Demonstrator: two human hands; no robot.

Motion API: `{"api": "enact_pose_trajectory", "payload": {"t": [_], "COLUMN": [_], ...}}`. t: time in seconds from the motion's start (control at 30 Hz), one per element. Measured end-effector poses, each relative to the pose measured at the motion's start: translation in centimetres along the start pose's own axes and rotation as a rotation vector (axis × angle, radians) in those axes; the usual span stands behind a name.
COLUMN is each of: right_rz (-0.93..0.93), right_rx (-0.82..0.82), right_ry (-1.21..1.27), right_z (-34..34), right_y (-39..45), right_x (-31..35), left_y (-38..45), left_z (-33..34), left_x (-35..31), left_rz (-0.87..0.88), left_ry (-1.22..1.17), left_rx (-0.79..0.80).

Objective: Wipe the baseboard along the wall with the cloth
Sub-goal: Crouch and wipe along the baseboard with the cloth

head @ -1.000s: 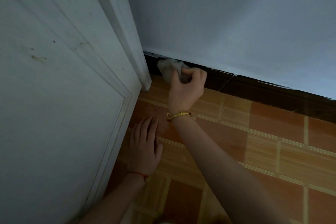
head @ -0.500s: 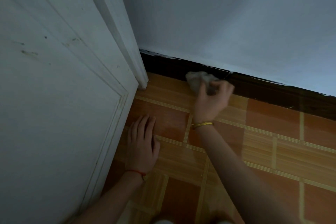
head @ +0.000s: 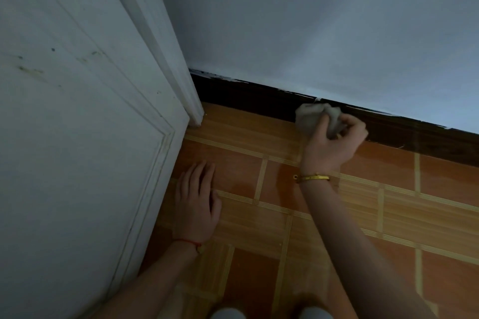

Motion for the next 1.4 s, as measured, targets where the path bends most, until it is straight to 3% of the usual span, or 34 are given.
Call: {"api": "enact_pose_trajectory", "payload": {"t": [0.23,0.47,0.6,0.8,0.93,1.2,1.4], "right_rz": [-0.089,0.016,0.021,-0.034,-0.096,0.049,-0.069], "right_rx": [0.232,0.016,0.031,0.278,0.361,0.102,0.22], "right_ry": [0.046,-0.011,-0.023,-0.074,-0.096,-0.153,-0.057], "right_z": [3.8,-1.1,-1.1,3.9,5.1,0.5,3.5], "right_y": [-3.4,1.0,1.2,-2.7,-3.9,0.0,-2.4], "right_x": [3.4,0.5,0.1,0.4,-0.6,-3.8,0.3], "left_y": [0.0,1.1,2.8,4.6,4.7,4.7,4.7], "left_z": [-0.1,-0.8,-0.5,1.2,1.5,1.2,1.2], "left_x": [-0.1,-0.9,-2.5,-4.0,-3.9,-3.9,-3.9], "left_rz": [0.002,-0.083,-0.027,0.028,0.025,0.022,0.023], "left_ry": [0.015,-0.007,0.001,0.069,0.1,0.097,0.118], "left_rx": [0.004,-0.013,-0.013,-0.003,0.007,0.024,0.028]}}
Point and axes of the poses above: each hand's wrist, its own y-axis towards the middle knuckle, its own z-axis out of the palm, x = y × z, the point moved 4 cm from there along y, towards the middle knuckle, and after that the axes turned 2 degrees about x, right-handed, at the moved point
